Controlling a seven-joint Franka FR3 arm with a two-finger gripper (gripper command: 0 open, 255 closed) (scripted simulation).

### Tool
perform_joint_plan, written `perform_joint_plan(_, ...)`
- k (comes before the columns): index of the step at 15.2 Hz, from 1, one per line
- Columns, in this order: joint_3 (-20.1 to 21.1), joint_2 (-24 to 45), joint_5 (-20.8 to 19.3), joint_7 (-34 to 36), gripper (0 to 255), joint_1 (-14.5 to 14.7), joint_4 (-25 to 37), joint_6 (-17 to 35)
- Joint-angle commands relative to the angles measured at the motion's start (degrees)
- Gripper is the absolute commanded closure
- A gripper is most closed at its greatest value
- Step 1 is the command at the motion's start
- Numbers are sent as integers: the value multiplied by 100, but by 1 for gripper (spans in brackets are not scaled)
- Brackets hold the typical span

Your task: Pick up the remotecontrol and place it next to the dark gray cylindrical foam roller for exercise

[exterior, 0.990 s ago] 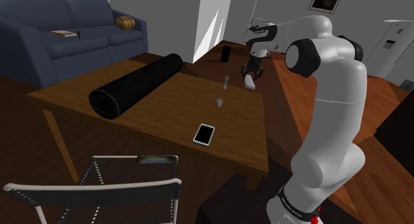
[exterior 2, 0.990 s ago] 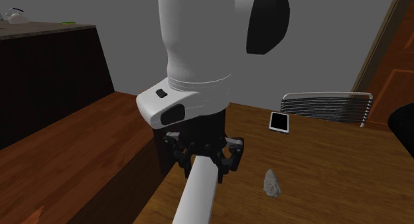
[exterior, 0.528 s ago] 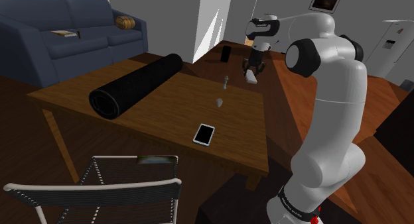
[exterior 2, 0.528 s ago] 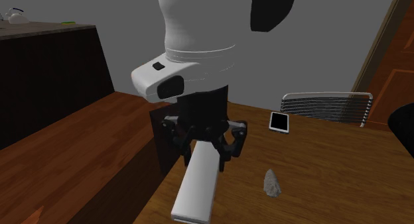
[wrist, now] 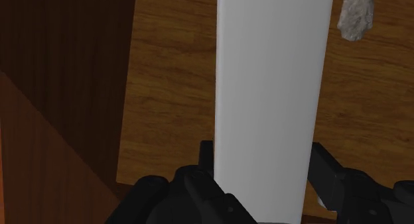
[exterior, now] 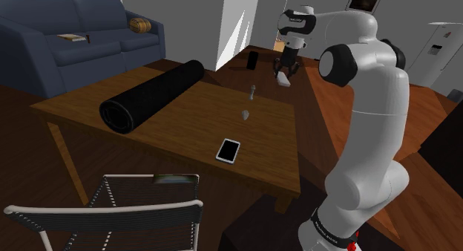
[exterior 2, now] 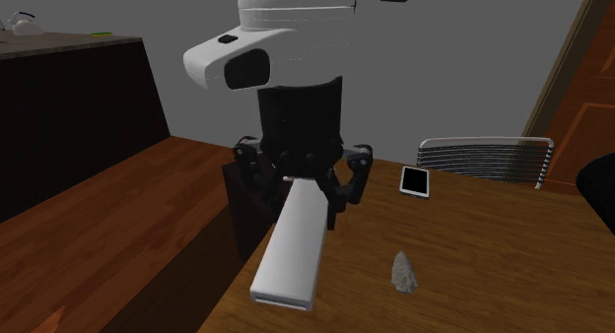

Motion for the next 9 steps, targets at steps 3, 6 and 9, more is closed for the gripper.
perform_joint_plan(3,44,-253,-91,232,255,220,-274,42)
perform_joint_plan(6,136,-620,-227,607,255,552,-784,217)
perform_joint_plan(9,253,-921,-343,996,255,850,-1187,349)
